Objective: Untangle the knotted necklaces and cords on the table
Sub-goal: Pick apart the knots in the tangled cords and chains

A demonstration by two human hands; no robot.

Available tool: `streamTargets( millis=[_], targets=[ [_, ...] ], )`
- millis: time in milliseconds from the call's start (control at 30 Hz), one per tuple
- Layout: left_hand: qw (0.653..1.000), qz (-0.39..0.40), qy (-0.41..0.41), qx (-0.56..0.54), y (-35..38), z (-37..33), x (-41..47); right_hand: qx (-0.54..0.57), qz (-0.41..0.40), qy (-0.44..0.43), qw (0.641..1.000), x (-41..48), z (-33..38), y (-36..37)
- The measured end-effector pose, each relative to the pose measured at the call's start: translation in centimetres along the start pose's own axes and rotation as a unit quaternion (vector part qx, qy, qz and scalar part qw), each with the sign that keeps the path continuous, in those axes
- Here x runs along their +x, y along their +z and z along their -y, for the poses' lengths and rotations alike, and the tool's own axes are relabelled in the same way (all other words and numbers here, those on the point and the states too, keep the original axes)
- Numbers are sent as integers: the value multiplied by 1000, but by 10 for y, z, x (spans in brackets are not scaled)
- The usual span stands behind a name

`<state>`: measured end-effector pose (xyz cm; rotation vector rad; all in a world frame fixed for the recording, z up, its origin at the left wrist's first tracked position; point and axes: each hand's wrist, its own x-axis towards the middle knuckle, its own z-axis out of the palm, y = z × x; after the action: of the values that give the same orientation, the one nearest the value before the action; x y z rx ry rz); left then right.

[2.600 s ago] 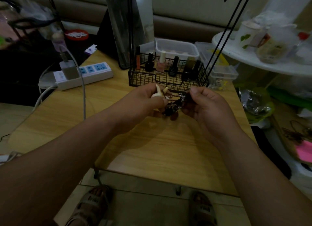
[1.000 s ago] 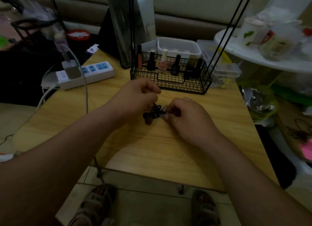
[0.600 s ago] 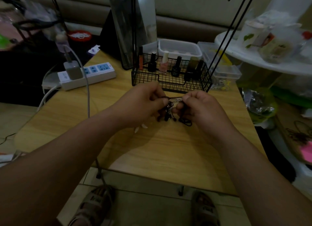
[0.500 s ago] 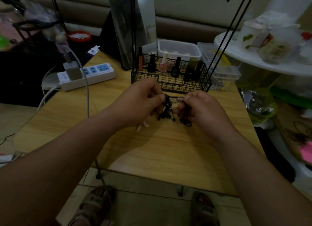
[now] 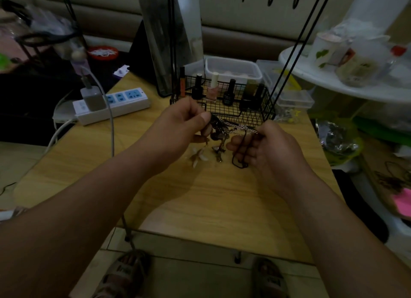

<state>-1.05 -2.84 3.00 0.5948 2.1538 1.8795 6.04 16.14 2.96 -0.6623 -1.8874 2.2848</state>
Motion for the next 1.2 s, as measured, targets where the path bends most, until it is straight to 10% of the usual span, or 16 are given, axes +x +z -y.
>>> streamTargets(
  millis=[300, 633, 933, 1200],
  targets=[
    [998, 61, -1, -22, 3, -2, -3, -193, 140, -98, 966, -9, -1, 0],
    [971, 110, 37, 210, 6, -6, -10, -148, 58, -132, 978, -6, 0, -6],
    [999, -5, 10, 52, -3, -6, -4, 131, 23, -12, 991, -9, 15, -7],
    [978, -56, -72, -187, -6, -5, 5, 93, 25, -21, 995, -10, 19, -20]
  ],
)
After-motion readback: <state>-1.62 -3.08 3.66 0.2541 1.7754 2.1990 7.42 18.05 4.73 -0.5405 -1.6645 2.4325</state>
